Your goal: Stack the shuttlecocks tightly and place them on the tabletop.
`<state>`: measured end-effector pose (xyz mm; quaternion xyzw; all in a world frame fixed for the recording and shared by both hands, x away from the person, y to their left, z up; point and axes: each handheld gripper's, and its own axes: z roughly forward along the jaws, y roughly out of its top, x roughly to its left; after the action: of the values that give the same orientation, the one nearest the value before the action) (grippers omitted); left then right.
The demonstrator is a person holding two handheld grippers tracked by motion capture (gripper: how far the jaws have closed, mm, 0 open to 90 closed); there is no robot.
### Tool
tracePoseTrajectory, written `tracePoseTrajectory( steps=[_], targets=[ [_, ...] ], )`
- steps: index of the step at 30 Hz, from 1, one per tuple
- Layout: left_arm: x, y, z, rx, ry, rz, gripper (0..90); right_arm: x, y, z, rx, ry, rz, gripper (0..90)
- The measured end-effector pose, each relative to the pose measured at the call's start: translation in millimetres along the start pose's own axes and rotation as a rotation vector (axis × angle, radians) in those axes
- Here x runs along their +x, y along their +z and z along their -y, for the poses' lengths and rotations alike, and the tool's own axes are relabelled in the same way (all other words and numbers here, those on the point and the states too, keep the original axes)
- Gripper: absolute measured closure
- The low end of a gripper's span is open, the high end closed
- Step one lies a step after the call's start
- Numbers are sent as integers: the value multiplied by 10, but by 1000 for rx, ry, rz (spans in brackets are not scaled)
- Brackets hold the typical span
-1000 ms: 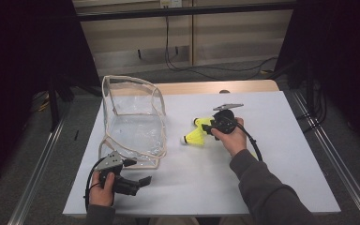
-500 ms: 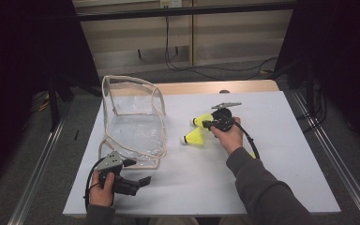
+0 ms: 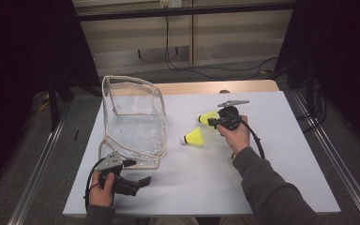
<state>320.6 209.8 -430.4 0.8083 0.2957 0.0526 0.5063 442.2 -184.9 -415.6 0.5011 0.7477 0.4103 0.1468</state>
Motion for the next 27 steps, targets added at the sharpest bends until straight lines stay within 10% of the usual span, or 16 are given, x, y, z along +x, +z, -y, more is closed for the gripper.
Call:
tracePoseTrajectory(
  steps=[15, 27],
  targets=[
    [-8, 13, 4, 9, 3, 1, 37, -13, 146, 29, 36, 45, 20, 788],
    [-15, 4, 5, 7, 7, -2, 37, -60, 54, 1, 20, 61, 4, 895]
  ],
)
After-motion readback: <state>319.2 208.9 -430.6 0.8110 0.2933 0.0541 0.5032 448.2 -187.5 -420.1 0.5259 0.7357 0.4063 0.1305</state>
